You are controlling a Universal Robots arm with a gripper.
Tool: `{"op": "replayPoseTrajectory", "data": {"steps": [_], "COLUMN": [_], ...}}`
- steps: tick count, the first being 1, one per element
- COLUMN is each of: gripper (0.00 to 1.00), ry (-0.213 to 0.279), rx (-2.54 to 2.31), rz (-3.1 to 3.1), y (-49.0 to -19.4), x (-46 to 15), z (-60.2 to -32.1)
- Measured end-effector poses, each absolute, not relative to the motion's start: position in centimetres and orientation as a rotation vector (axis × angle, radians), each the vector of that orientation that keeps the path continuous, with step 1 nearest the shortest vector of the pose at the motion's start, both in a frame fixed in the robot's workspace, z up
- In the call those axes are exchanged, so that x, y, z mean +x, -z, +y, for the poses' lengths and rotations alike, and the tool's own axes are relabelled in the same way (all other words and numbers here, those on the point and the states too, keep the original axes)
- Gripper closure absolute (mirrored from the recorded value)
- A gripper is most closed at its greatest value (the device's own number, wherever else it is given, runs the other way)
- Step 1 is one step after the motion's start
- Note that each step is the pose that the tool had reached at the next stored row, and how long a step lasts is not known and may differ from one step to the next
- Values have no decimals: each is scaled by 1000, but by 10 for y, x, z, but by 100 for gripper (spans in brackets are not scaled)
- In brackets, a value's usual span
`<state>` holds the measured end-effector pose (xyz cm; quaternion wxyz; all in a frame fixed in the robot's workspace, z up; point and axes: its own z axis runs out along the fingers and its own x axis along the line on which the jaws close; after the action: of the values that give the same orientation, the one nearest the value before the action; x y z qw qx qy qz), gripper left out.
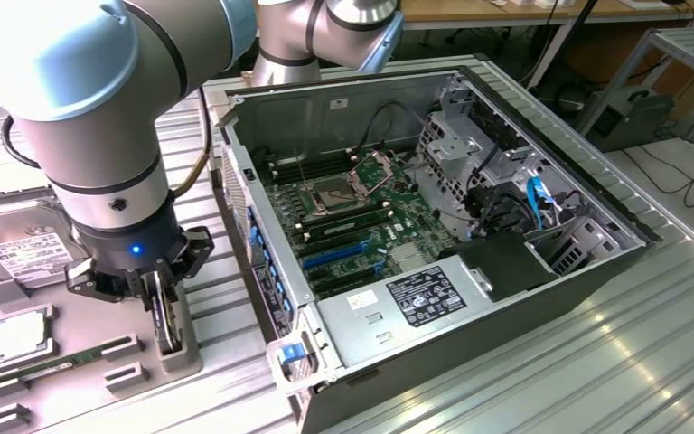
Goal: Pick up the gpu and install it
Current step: 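Pick up the gpu and move the gpu toward the slot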
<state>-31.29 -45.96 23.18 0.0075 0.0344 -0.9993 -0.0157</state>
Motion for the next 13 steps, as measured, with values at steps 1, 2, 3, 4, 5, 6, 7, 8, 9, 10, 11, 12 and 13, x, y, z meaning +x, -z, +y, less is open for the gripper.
{"op": "replayPoseTrajectory", "data": {"steps": [1, 2, 3, 4, 5, 6, 7, 8, 9, 10, 11, 12, 13], "gripper": [69, 69, 70, 70, 70, 72, 72, 72, 72, 72, 72, 72, 72], "ry": [49, 49, 49, 49, 49, 49, 49, 49, 49, 49, 49, 49, 49], "rx": [107, 108, 107, 107, 107, 107, 108, 108, 108, 108, 108, 107, 108], "rz": [-3124, -3124, -3124, -3124, -3124, -3124, -3124, -3124, -3124, -3124, -3124, -3124, -3124], "y": [-232, -232, -232, -232, -232, -232, -232, -232, -232, -232, -232, -232, -232], "x": [-313, -313, -313, -313, -313, -313, -313, -313, -313, -313, -313, -313, -313], "z": [-460, -460, -460, -460, -460, -460, -460, -460, -460, -460, -460, -460, -460]}}
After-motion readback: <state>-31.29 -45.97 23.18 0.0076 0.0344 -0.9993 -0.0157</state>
